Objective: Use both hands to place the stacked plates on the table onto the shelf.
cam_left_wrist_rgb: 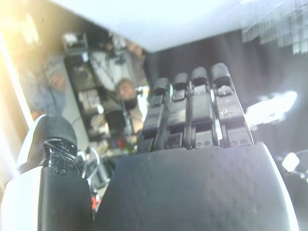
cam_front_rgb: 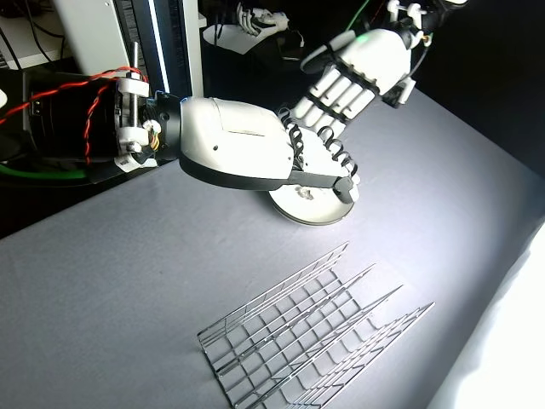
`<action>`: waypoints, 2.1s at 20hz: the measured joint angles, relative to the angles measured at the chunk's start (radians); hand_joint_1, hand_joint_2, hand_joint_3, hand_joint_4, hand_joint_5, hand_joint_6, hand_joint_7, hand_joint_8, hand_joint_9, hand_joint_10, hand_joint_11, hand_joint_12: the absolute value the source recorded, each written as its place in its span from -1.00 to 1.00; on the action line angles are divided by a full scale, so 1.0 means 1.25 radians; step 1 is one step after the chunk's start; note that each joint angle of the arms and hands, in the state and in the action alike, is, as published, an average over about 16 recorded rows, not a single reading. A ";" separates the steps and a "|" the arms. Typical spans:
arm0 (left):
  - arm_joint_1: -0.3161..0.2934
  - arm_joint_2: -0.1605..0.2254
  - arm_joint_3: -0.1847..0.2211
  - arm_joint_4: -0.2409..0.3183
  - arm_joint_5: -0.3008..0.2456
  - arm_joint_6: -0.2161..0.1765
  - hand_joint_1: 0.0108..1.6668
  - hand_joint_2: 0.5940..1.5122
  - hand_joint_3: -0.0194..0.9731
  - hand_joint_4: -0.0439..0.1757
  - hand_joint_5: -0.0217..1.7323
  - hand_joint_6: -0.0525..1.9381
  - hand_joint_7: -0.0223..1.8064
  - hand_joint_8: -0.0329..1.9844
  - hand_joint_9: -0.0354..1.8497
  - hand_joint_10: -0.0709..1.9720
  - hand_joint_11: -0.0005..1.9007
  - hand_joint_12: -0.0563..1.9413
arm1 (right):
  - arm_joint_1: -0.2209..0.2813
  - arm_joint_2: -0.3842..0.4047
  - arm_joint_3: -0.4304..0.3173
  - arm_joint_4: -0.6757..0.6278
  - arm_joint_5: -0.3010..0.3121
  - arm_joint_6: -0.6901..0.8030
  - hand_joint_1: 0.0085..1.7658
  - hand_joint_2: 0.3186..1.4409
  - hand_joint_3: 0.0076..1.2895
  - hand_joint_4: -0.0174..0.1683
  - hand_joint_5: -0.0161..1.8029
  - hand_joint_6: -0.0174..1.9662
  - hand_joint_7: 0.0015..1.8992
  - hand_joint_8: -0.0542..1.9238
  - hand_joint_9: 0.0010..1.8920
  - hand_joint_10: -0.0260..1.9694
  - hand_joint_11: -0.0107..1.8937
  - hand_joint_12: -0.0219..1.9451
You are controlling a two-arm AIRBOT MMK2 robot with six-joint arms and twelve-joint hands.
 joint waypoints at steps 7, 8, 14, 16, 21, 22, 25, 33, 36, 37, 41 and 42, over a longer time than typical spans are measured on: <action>0.036 -0.041 0.055 0.068 -0.023 0.029 -0.99 0.21 -0.93 -0.63 -0.86 -0.93 -0.85 -0.98 -0.85 -0.92 -0.97 -0.75 | -0.007 0.000 0.001 0.003 0.013 -0.010 -0.98 0.94 -0.99 -0.77 -0.86 -0.96 -0.84 -0.93 -0.83 -0.95 -0.97 -0.35; 0.042 -0.049 0.063 0.076 -0.022 0.034 -0.99 0.21 -0.93 -0.63 -0.86 -0.93 -0.85 -0.98 -0.85 -0.92 -0.97 -0.75 | -0.008 0.000 0.001 0.003 0.014 -0.010 -0.98 0.94 -0.99 -0.77 -0.86 -0.96 -0.84 -0.93 -0.83 -0.95 -0.97 -0.35; 0.072 -0.099 0.116 0.108 0.006 0.060 -0.99 0.20 -0.94 -0.62 -0.85 -0.93 -0.84 -0.98 -0.84 -0.92 -0.96 -0.75 | -0.017 0.002 0.002 0.007 0.020 -0.011 -0.98 0.94 -0.99 -0.78 -0.87 -0.96 -0.84 -0.93 -0.83 -0.95 -0.97 -0.35; 0.083 -0.115 0.133 0.113 0.020 0.064 -0.99 0.20 -0.94 -0.62 -0.85 -0.93 -0.83 -0.98 -0.84 -0.92 -0.96 -0.75 | -0.021 0.003 0.003 0.008 0.023 -0.012 -0.98 0.94 -0.99 -0.78 -0.87 -0.96 -0.83 -0.93 -0.83 -0.95 -0.97 -0.32; 0.107 -0.141 0.170 0.119 0.053 0.068 -0.99 0.20 -0.94 -0.62 -0.84 -0.93 -0.84 -0.98 -0.84 -0.92 -0.96 -0.75 | -0.030 0.007 0.005 0.009 0.034 -0.015 -0.98 0.94 -0.99 -0.78 -0.85 -0.96 -0.81 -0.93 -0.81 -0.95 -0.97 -0.27; 0.111 -0.144 0.176 0.119 0.057 0.069 -0.99 0.21 -0.94 -0.62 -0.84 -0.93 -0.84 -0.97 -0.84 -0.92 -0.96 -0.75 | -0.032 0.008 0.006 0.009 0.037 -0.015 -0.98 0.94 -0.99 -0.78 -0.85 -0.96 -0.81 -0.93 -0.80 -0.95 -0.97 -0.26; 0.123 -0.152 0.193 0.119 0.064 0.071 -0.99 0.21 -0.94 -0.61 -0.84 -0.94 -0.83 -0.97 -0.83 -0.93 -0.95 -0.75 | -0.038 0.010 0.007 0.008 0.047 -0.018 -0.97 0.94 -0.99 -0.78 -0.84 -0.96 -0.80 -0.93 -0.79 -0.95 -0.97 -0.25; 0.153 -0.164 0.225 0.123 0.064 0.079 -0.99 0.22 -0.93 -0.63 -0.84 -0.96 -0.84 -0.98 -0.83 -0.93 -0.96 -0.76 | -0.058 0.002 0.034 0.006 0.092 -0.042 -0.92 0.93 -0.99 -0.78 -0.78 -0.96 -0.76 -0.93 -0.77 -0.95 -0.97 -0.21; 0.162 -0.169 0.230 0.120 0.065 0.084 -0.99 0.22 -0.93 -0.64 -0.85 -0.96 -0.85 -0.98 -0.83 -0.94 -0.96 -0.76 | -0.070 -0.012 0.053 0.004 0.122 -0.064 -0.91 0.92 -0.99 -0.78 -0.77 -0.96 -0.76 -0.93 -0.77 -0.95 -0.97 -0.21; 0.166 -0.171 0.230 0.119 0.065 0.085 -0.99 0.21 -0.93 -0.64 -0.85 -0.96 -0.85 -0.98 -0.83 -0.94 -0.96 -0.76 | -0.074 -0.018 0.060 0.003 0.132 -0.071 -0.91 0.92 -0.99 -0.78 -0.77 -0.96 -0.76 -0.93 -0.77 -0.95 -0.97 -0.21; 0.177 -0.180 0.224 0.113 0.073 0.092 -0.99 0.21 -0.94 -0.65 -0.87 -0.97 -0.87 -0.98 -0.85 -0.94 -0.96 -0.76 | -0.089 -0.048 0.088 0.001 0.172 -0.105 -0.91 0.92 -0.99 -0.78 -0.76 -0.96 -0.74 -0.93 -0.76 -0.95 -0.97 -0.17; 0.179 -0.182 0.221 0.111 0.077 0.093 -0.99 0.20 -0.94 -0.66 -0.87 -0.97 -0.87 -0.98 -0.85 -0.94 -0.96 -0.76 | -0.092 -0.056 0.095 -0.001 0.183 -0.114 -0.91 0.92 -0.99 -0.78 -0.76 -0.96 -0.75 -0.93 -0.76 -0.95 -0.97 -0.16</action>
